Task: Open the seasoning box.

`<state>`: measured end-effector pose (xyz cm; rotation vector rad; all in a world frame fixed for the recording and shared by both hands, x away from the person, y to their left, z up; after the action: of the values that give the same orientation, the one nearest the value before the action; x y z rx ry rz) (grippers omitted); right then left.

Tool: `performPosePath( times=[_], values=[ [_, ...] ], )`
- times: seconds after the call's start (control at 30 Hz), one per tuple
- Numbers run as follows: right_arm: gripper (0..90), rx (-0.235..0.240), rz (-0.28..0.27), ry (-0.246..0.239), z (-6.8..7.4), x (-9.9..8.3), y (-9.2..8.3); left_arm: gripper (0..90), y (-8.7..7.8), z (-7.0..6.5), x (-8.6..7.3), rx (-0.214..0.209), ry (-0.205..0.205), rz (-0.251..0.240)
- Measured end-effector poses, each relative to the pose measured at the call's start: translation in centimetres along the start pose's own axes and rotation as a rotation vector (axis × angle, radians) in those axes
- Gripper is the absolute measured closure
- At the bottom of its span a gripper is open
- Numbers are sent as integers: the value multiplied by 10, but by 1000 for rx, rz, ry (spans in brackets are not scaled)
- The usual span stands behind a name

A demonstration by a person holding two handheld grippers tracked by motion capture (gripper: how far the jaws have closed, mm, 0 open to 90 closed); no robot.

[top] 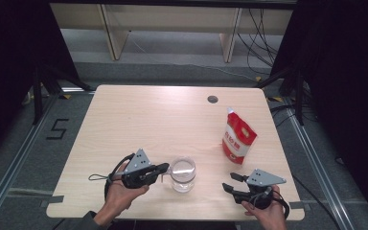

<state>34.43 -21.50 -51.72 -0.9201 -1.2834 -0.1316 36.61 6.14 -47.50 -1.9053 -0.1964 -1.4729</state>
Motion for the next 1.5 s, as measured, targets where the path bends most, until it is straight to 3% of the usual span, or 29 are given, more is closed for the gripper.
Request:
performPosePath(
  times=[0.03, 0.1, 0.13, 0.27, 0.3, 0.37, 0.4, 0.5, 0.63, 0.7, 0.83, 0.87, 0.93, 0.97, 1.0, 1.03, 1.1, 1.13, 1.17, 1.23, 1.27, 1.3, 1.33, 1.37, 1.5],
  values=[
    [499, 0, 0, 0, 0, 0, 0, 893, 0, 0, 0, -3, 11, 1],
    [511, 25, 9, 19, 4, 1, 2, 893, 0, 0, 0, 1, -5, -1],
    [525, 5, -4, 11, 5, 3, 3, 892, -1, 3, 0, 5, 7, -5],
    [535, 17, -14, -12, 5, 7, 5, 892, -2, 5, 0, 0, -5, -7],
    [537, 37, -12, -4, 7, 7, 6, 892, -2, 5, 0, -1, -7, -7],
    [548, 23, -4, 20, 9, 8, 5, 892, -2, 4, 0, 3, -6, -9],
    [554, 22, -13, -11, 7, 9, 6, 893, -2, 4, 0, 3, -9, -11],
    [570, 29, -13, 5, 11, 12, 8, 893, -2, 4, 0, 5, -8, -12],
    [598, 40, -29, -25, 12, 16, 11, 892, -2, 4, 0, 7, -3, -11],
    [613, 49, -33, 6, 15, 17, 12, 892, -2, 4, -1, 11, 1, -9],
    [649, 48, -41, -4, 16, 20, 13, 893, -1, 4, -2, 10, -1, -5],
    [660, 50, -47, -31, 15, 21, 14, 893, -1, 4, -3, 12, -3, -5],
    [675, 55, -57, -17, 18, 23, 14, 893, -1, 4, -3, 9, -10, -5],
    [681, 52, -65, -39, 17, 25, 15, 892, -1, 4, -3, 10, -17, -5],
    [691, 54, -54, -3, 20, 25, 14, 892, -1, 4, -3, 9, -15, -5],
    [715, 69, -58, -21, 21, 26, 15, 892, -1, 5, -3, 9, -1, -4],
    [752, 65, -83, -52, 21, 29, 16, 893, -1, 4, -3, 11, -12, -5],
    [769, 74, -67, -21, 25, 29, 15, 892, -1, 5, -3, 10, -1, -4],
    [787, 76, -96, -62, 25, 32, 17, 893, -1, 5, -3, 9, -1, -4],
    [821, 88, -85, -40, 30, 35, 17, 893, -1, 4, -3, 9, -12, -5],
    [828, 93, -113, -70, 29, 38, 20, 893, -1, 4, -3, 9, -12, -5],
    [828, 93, -113, -70, 29, 38, 20, 893, -1, 4, -3, 8, -14, -6],
    [838, 93, -105, -41, 32, 39, 20, 893, -1, 4, -3, 10, -16, -5],
    [848, 103, -122, -66, 32, 41, 21, 893, -1, 4, -3, 9, -15, -5],
    [874, 121, -140, -69, 37, 46, 28, 892, -1, 5, -3, 8, -1, -5]
  ],
)
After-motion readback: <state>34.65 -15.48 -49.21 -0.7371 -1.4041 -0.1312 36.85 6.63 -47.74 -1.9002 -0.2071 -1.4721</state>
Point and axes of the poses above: each handheld gripper's, and its own axes: y roughly forward along the jaws, x roughly out of its top, z roughly to its left, the point moved 7 cm from there along y, roughly forward along the jaws, and after that the axes turned 2 degrees about -y, right-handed, at the moved point
